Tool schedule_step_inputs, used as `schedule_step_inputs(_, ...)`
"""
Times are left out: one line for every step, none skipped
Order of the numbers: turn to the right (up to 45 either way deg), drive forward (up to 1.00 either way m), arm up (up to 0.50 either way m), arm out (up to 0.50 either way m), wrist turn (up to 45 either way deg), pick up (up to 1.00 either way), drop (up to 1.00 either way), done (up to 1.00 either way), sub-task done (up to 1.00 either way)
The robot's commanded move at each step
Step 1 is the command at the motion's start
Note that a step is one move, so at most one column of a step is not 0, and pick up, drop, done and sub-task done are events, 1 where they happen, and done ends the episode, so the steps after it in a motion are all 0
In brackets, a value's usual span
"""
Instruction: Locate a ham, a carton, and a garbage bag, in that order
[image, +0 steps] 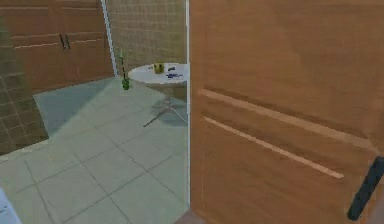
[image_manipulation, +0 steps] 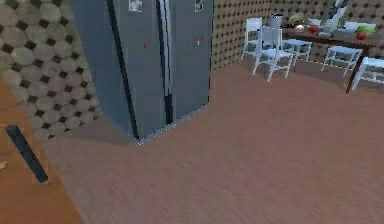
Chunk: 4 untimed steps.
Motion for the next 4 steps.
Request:
schedule_step_inputs(0.0,0.40,0.00,0.00,0.0,0.00,0.00,0.00,0.00)
schedule_step_inputs(-45.0,0.00,0.00,0.00,0.0,0.00,0.00,0.00,0.00)
schedule_step_inputs(0.0,0.75,0.00,0.00,0.0,0.00,0.00,0.00,0.00)
schedule_step_inputs(39.0,0.00,0.00,0.00,0.0,0.00,0.00,0.00,0.00)
